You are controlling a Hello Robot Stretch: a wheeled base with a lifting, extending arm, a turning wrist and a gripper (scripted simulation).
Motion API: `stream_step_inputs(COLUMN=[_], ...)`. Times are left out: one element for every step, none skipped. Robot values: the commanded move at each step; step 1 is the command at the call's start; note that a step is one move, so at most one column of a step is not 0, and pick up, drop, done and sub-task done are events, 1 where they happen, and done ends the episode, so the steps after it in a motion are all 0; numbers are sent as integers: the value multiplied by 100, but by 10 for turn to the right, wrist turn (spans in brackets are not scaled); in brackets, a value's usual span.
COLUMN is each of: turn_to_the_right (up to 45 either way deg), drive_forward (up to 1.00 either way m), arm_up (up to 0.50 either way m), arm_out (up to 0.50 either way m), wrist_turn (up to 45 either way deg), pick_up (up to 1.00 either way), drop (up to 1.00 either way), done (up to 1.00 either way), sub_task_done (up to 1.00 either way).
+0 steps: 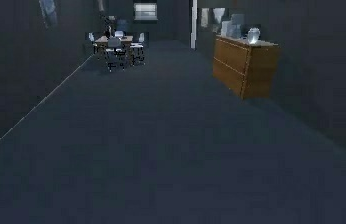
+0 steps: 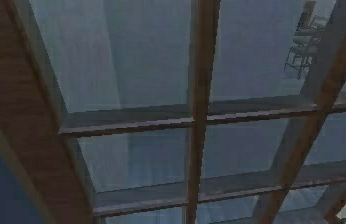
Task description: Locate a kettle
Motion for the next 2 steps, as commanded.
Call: stream_step_inputs(turn_to_the_right=[-90,0], drive_forward=[0,35], arm_up=[0,0], arm_out=[0,0], wrist_turn=[0,0], pick_up=[0,0], drop=[0,0], done=[0,0], sub_task_done=[0,0])
